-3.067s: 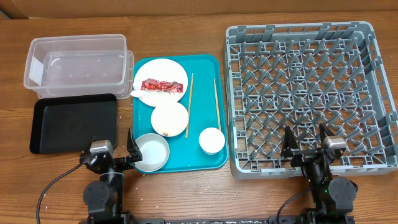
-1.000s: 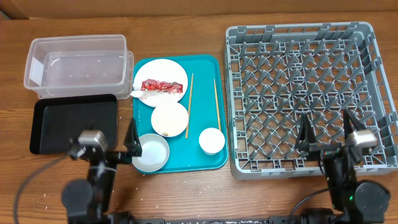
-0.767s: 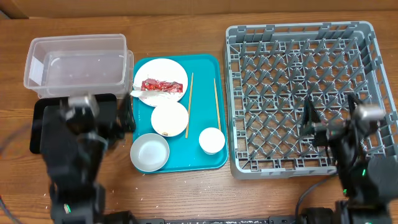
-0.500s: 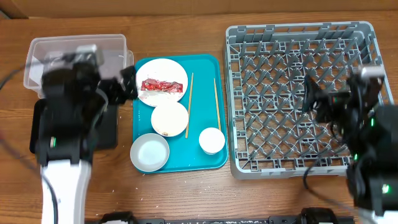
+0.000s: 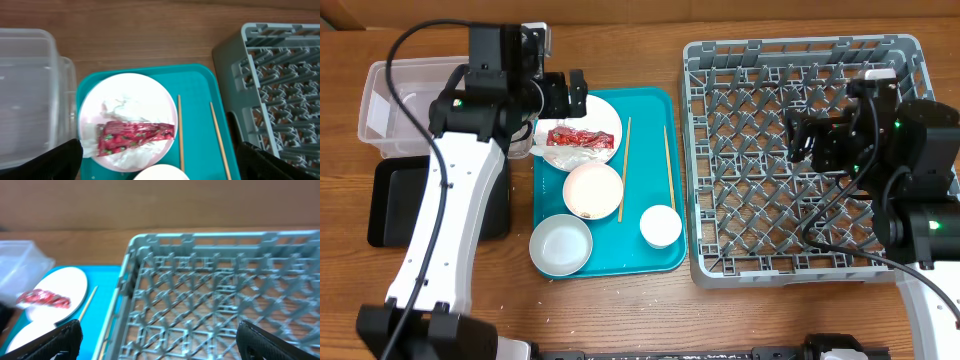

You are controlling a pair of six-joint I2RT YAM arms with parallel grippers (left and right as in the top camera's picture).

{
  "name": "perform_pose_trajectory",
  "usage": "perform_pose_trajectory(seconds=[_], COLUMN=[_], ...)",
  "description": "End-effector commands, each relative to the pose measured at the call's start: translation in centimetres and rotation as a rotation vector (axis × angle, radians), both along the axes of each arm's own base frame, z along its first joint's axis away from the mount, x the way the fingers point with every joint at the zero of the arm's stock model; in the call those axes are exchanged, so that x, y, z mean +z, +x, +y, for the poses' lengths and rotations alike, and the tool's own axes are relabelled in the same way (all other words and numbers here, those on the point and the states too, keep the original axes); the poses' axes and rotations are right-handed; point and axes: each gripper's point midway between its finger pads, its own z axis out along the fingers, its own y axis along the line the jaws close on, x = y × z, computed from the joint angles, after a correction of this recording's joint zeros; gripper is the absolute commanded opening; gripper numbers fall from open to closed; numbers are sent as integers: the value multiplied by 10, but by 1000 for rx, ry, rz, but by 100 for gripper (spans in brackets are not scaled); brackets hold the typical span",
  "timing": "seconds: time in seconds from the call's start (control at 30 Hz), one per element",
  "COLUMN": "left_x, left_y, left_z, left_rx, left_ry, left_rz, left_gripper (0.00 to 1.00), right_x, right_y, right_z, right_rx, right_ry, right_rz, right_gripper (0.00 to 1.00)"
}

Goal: Sort waste into correct bins and load items into the dishwasher
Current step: 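Reach the left gripper to the plate and grasp the red wrapper and tissue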

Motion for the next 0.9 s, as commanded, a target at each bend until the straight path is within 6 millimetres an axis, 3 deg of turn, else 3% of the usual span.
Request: perform_pose_trajectory(seconds=[0.0,0.17,0.3,0.57,0.87], left_x=[-6,-48,-71,-121,-175], left_y=[10,15,14,13,18], left_z=[-15,1,10,5,7], left_rx=[-51,260,465,564,610], left_ry=[-54,-114,-87,-44,-9], left_rz=[11,177,236,342,429], left_gripper=[88,76,79,96,99], right_x=[18,18,16,12,3], right_y=[-5,-5,-6,-9,-15], right_z=[16,17,17,17,17], right_rx=[87,92,92,91,90], right_ry=[58,62,63,64,67], right_rz=[-32,-31,-22,1,46], right_gripper=[100,100,100,100,100])
